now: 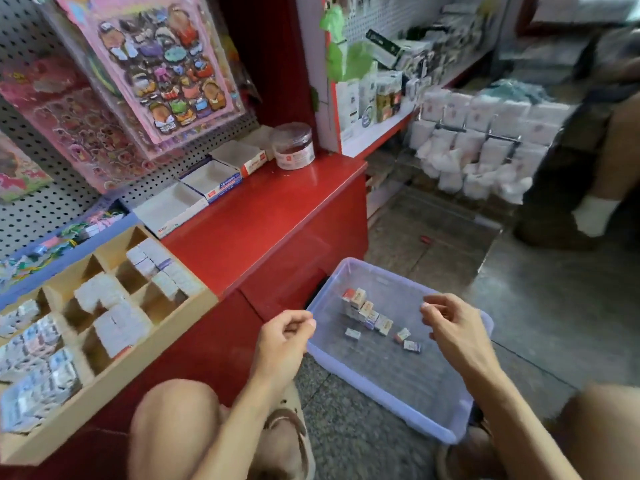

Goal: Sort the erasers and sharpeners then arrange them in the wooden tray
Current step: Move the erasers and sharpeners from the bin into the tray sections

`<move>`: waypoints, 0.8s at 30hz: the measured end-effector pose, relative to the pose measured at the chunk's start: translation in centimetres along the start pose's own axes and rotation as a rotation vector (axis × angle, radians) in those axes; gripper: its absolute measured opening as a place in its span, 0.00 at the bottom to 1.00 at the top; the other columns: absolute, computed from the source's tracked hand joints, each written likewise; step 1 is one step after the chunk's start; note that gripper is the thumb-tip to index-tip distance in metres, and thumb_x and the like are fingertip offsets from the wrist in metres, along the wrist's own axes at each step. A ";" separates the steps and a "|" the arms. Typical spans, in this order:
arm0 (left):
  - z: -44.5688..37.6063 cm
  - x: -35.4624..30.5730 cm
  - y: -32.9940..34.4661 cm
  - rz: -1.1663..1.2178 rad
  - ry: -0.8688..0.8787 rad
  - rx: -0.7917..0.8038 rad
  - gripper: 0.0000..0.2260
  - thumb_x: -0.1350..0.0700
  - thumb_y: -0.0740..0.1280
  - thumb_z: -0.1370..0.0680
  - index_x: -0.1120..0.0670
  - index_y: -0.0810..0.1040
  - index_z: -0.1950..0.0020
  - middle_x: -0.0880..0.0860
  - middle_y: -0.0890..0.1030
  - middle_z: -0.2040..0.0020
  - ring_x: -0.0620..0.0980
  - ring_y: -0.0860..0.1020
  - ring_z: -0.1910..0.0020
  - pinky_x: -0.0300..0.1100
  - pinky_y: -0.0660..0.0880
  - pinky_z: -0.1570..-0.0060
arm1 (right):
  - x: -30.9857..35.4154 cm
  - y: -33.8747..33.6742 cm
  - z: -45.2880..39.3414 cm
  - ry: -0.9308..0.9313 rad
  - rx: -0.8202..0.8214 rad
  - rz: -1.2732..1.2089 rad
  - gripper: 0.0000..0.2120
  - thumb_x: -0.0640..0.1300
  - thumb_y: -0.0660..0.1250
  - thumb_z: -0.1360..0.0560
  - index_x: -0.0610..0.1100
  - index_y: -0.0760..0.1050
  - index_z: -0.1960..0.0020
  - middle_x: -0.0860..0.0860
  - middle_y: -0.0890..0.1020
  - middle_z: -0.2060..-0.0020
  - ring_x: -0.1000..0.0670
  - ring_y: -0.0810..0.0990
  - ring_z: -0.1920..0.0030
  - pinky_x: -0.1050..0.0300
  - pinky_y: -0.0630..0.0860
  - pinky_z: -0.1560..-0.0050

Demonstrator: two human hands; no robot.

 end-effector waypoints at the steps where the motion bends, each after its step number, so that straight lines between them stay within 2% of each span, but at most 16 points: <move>1: -0.5 0.8 1.4 -0.041 -0.009 0.034 0.06 0.60 0.69 0.22 0.49 0.82 0.53 0.50 0.83 0.56 0.46 0.79 0.56 0.41 0.77 0.56 | -1.2 -0.3 -0.2 0.009 0.000 0.017 0.04 0.45 0.65 0.22 0.47 0.77 0.49 0.55 0.81 0.59 0.50 0.80 0.58 0.55 0.76 0.59; 3: -1.6 2.5 4.1 -0.133 -0.022 0.104 0.05 0.58 0.69 0.22 0.47 0.81 0.53 0.47 0.81 0.57 0.47 0.79 0.55 0.41 0.77 0.54 | -3.8 -0.9 -0.5 0.064 -0.002 0.047 0.10 0.47 0.65 0.21 0.46 0.77 0.42 0.52 0.81 0.54 0.51 0.80 0.52 0.58 0.73 0.58; 6: -3.6 4.9 7.6 -0.290 -0.021 0.213 0.04 0.55 0.68 0.21 0.50 0.80 0.47 0.45 0.81 0.53 0.40 0.78 0.54 0.27 0.72 0.57 | -7.6 -1.4 -1.0 0.154 -0.018 0.094 0.14 0.46 0.64 0.19 0.43 0.75 0.35 0.50 0.79 0.48 0.51 0.78 0.48 0.58 0.71 0.55; 8: -5.1 6.2 9.5 -0.371 -0.020 0.271 0.07 0.54 0.67 0.20 0.52 0.79 0.43 0.45 0.80 0.51 0.37 0.76 0.53 0.23 0.69 0.58 | -9.8 -1.1 -1.5 0.207 -0.011 0.129 0.15 0.48 0.63 0.19 0.44 0.75 0.35 0.51 0.79 0.48 0.52 0.77 0.49 0.56 0.72 0.53; 9: -5.8 6.8 10.2 -0.408 -0.019 0.297 0.08 0.54 0.67 0.20 0.53 0.79 0.42 0.46 0.80 0.50 0.38 0.76 0.53 0.24 0.69 0.56 | -10.9 -0.7 -2.0 0.229 -0.008 0.140 0.14 0.48 0.63 0.19 0.44 0.75 0.35 0.52 0.79 0.49 0.52 0.77 0.49 0.56 0.72 0.52; 11: -7.6 8.2 11.4 -0.477 -0.022 0.329 0.09 0.53 0.66 0.20 0.53 0.79 0.41 0.48 0.80 0.48 0.42 0.77 0.50 0.32 0.71 0.50 | -12.9 0.2 -3.3 0.263 -0.003 0.149 0.13 0.47 0.63 0.19 0.44 0.76 0.36 0.54 0.79 0.53 0.53 0.77 0.50 0.56 0.73 0.51; 13: -9.5 9.5 12.4 -0.532 -0.008 0.346 0.09 0.53 0.66 0.20 0.54 0.79 0.41 0.49 0.80 0.48 0.45 0.77 0.48 0.38 0.73 0.45 | -14.5 1.4 -4.9 0.284 0.020 0.161 0.13 0.46 0.63 0.19 0.44 0.76 0.36 0.54 0.79 0.52 0.53 0.78 0.50 0.58 0.73 0.51; 15: -11.5 11.0 13.2 -0.596 0.021 0.368 0.10 0.53 0.66 0.20 0.54 0.79 0.41 0.49 0.79 0.48 0.46 0.77 0.48 0.40 0.72 0.44 | -16.1 3.0 -6.6 0.299 0.042 0.170 0.14 0.46 0.64 0.19 0.44 0.76 0.36 0.54 0.80 0.51 0.53 0.79 0.49 0.60 0.72 0.54; 18: -14.5 13.8 14.2 -0.724 0.082 0.395 0.13 0.49 0.65 0.20 0.56 0.79 0.42 0.51 0.79 0.48 0.51 0.79 0.47 0.47 0.74 0.43 | -18.8 5.4 -9.3 0.308 0.067 0.202 0.14 0.43 0.64 0.20 0.44 0.77 0.36 0.53 0.80 0.52 0.52 0.80 0.48 0.60 0.70 0.52; 21: -15.6 17.1 15.0 -0.844 0.086 0.414 0.21 0.41 0.59 0.23 0.55 0.79 0.42 0.52 0.79 0.48 0.55 0.79 0.47 0.50 0.75 0.45 | -22.1 8.3 -11.8 0.335 0.126 0.253 0.16 0.43 0.64 0.21 0.44 0.76 0.34 0.50 0.82 0.47 0.49 0.80 0.46 0.61 0.68 0.50; 24: -15.2 19.1 15.3 -0.957 0.072 0.333 0.21 0.39 0.56 0.25 0.50 0.79 0.45 0.50 0.78 0.48 0.56 0.80 0.49 0.50 0.76 0.52 | -25.5 11.2 -14.4 0.356 0.197 0.286 0.18 0.43 0.65 0.22 0.43 0.76 0.34 0.46 0.83 0.43 0.46 0.81 0.43 0.55 0.72 0.44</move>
Point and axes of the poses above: each hand's wrist, its own z-axis away from the middle knuckle, its own y-axis out of the palm, x = y × z, the point moved 8 cm from there along -z, towards the middle knuckle
